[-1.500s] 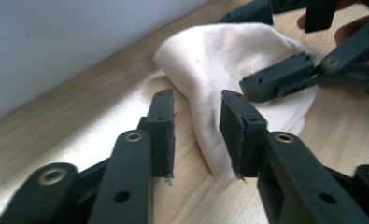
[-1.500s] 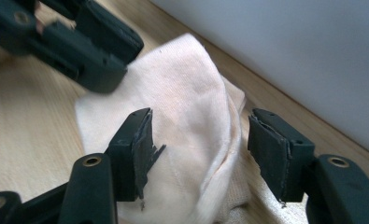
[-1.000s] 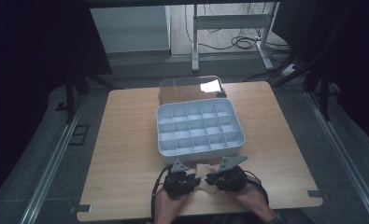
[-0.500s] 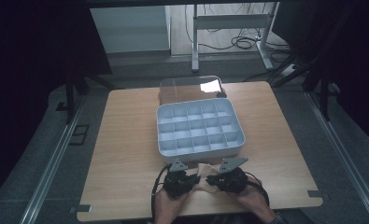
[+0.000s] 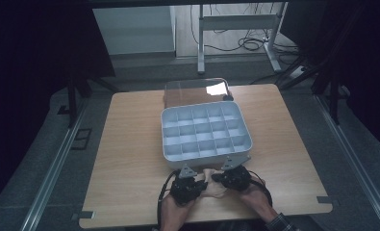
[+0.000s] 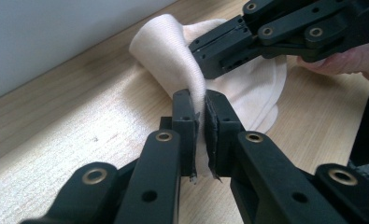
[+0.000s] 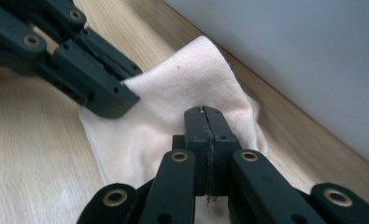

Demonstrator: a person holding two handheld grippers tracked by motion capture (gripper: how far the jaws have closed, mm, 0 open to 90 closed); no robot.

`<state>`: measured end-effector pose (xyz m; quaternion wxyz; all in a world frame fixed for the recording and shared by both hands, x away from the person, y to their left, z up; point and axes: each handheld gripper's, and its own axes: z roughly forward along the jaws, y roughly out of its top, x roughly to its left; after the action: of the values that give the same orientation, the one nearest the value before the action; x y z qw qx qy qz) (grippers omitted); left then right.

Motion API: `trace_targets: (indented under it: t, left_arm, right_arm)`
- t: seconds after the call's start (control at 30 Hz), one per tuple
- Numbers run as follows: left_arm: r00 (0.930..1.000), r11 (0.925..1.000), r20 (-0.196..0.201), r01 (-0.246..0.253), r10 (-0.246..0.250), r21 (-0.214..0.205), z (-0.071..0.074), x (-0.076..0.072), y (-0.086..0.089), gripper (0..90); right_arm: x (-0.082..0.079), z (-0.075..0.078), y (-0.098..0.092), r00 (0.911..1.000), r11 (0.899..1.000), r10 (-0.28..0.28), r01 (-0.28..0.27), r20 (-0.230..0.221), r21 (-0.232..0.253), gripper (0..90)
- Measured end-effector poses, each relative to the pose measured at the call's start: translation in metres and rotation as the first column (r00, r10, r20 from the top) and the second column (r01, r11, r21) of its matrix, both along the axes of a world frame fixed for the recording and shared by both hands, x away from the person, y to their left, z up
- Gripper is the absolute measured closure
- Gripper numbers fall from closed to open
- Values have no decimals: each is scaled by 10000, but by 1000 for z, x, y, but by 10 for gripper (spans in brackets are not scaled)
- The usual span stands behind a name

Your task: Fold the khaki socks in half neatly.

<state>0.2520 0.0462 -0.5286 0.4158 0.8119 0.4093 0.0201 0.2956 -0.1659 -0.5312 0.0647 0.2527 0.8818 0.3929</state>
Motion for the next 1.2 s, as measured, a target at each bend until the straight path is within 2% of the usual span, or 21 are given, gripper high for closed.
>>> trace_targets:
  t: [0.13, 0.23, 0.27, 0.33, 0.47, 0.57, 0.67, 0.7, 0.8, 0.83, 1.0, 1.1, 1.2]
  left_arm:
    - [10000, 10000, 74, -1, 1, -46, 2, 1, -1, 835]
    - [9998, 9996, 148, -128, 124, 267, 5, 1, -4, 835]
    - [9997, 9993, 181, -182, 176, 324, 6, 1, -4, 835]
    - [9996, 9992, 158, -229, 224, 325, 7, 2, -4, 836]
    - [9995, 9989, 160, -272, 266, 381, 8, 3, -4, 836]
    - [9995, 9987, 140, -288, 283, 417, 8, 3, -4, 836]
    - [9995, 9986, 154, -285, 278, 450, 8, 4, -5, 836]
    - [9995, 9986, 199, -259, 250, 460, 9, 4, -5, 835]
    - [9991, 9986, 364, -215, 198, 477, 14, 3, -9, 834]
    - [9990, 9988, 429, -168, 148, 469, 17, 3, -10, 833]
    - [9981, 9992, 564, 231, -249, 334, 26, 3, -22, 828]
    - [9975, 9980, 315, 629, -632, 104, 25, 5, -30, 815]
    - [9964, 9958, -71, 844, -847, -356, 20, 8, -35, 777]
  right_arm:
    - [-2, -1, 2, 10000, 10000, -87, 87, 39, 4, 898]
    - [-1, 0, 2, 10000, 10000, -60, 60, -4, -22, 892]
    - [-1, 2, 1, 9999, 10000, -37, 38, -118, 50, 852]
    - [-1, 9, -2, 9997, 9997, -43, 48, -233, 227, 832]
    - [-8, 24, -14, 9999, 9997, -23, 19, 127, 251, 833]
    - [-13, 28, -26, 9995, 9997, -160, 155, 278, 182, 835]
    - [-15, 22, -33, 9996, 9996, -239, 237, 158, 133, 846]
    - [-14, 12, -34, 9996, 9995, -292, 292, 0, -128, 867]
    - [-14, 5, -33, 9996, 9996, -272, 271, -107, -93, 886]
    - [-14, 3, -33, 9995, 9996, -292, 292, -117, 19, 893]
    - [-15, 2, -28, 9997, 9996, -246, 245, -76, -132, 896]
    - [-15, 1, -27, 9997, 9998, -209, 208, -144, -80, 897]
    - [-14, 1, -28, 9994, 9998, -219, 220, -265, 22, 896]
